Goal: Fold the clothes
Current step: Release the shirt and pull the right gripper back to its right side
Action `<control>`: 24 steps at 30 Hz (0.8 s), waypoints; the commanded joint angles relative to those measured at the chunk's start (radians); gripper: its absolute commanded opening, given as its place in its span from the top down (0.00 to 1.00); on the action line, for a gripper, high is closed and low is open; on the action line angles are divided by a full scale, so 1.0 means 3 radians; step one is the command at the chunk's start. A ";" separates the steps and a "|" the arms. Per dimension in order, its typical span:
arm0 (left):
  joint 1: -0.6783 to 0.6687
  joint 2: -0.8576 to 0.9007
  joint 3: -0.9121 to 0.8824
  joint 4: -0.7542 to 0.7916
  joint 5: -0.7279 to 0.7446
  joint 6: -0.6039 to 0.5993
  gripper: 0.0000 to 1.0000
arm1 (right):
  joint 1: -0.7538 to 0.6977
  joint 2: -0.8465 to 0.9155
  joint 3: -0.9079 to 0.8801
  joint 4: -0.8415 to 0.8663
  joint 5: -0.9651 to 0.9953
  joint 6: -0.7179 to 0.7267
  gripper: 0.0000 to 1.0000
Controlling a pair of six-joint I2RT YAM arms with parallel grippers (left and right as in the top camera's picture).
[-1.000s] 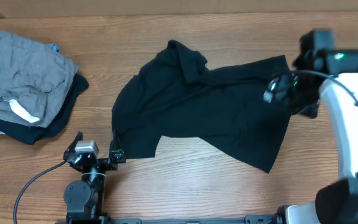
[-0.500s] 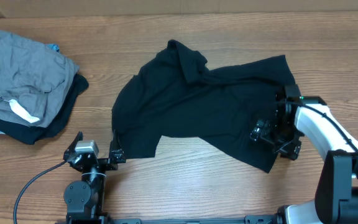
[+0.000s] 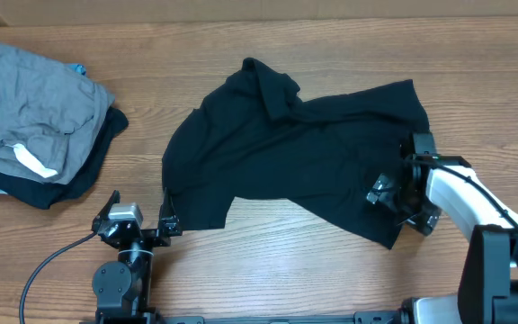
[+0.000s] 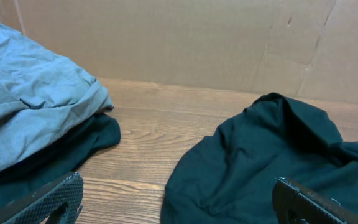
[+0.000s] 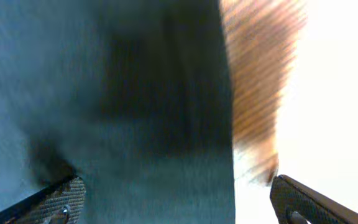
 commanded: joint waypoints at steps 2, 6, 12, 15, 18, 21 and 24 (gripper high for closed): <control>-0.0020 -0.0034 -0.0014 0.0005 0.0025 0.0075 0.00 | -0.0187 0.0083 -0.0287 0.0304 0.0734 0.0142 0.00; -0.0020 -0.0034 -0.0014 0.0005 0.0025 0.0075 0.00 | -0.0478 0.0083 -0.0304 0.0289 0.0791 0.0207 0.00; -0.0020 -0.0034 -0.0014 0.0005 0.0025 0.0075 0.00 | -0.1115 0.0083 -0.0263 0.0468 0.0699 0.0215 0.00; -0.0020 -0.0034 -0.0014 0.0005 0.0025 0.0075 0.00 | -0.1270 0.0083 -0.0149 0.0435 0.0366 -0.0093 0.00; -0.0020 -0.0034 -0.0014 0.0005 0.0025 0.0075 0.00 | -0.1274 0.0083 0.0140 0.0196 0.0365 -0.0098 0.00; -0.0020 -0.0034 -0.0014 0.0005 0.0025 0.0075 0.00 | -0.1263 0.0083 0.0575 -0.0169 0.0259 -0.0098 0.00; -0.0020 -0.0034 -0.0014 0.0005 0.0025 0.0075 0.00 | -0.1180 0.0083 0.0880 -0.0334 -0.0131 -0.0264 0.00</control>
